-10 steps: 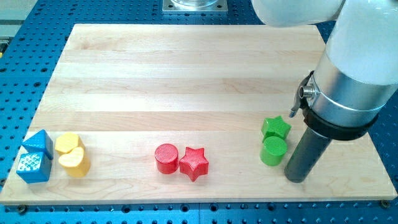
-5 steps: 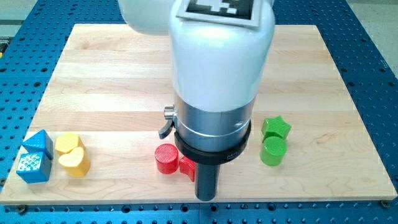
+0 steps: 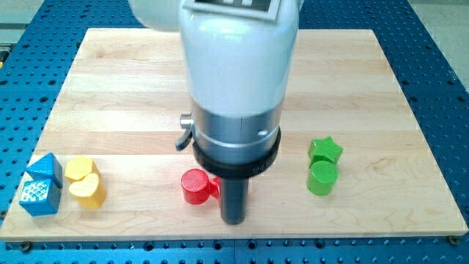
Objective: Move both the red blocks to the center of the board
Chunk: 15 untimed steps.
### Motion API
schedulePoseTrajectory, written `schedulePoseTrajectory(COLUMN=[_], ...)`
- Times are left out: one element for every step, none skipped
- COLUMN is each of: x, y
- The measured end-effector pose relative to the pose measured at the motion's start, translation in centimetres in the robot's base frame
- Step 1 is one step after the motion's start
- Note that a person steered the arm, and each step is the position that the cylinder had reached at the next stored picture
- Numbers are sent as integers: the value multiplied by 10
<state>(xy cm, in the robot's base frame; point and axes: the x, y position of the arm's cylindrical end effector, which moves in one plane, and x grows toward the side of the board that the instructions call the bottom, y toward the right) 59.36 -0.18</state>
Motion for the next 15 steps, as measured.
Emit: schedulePoseTrajectory(x=[-10, -16, -31, -31, -31, -31, -37, -49, -89, -150, -162, -79, -30, 9, 20], y=[-8, -9, -11, -11, -11, -11, -11, -13, -39, -37, -18, 5, 0, 5, -34])
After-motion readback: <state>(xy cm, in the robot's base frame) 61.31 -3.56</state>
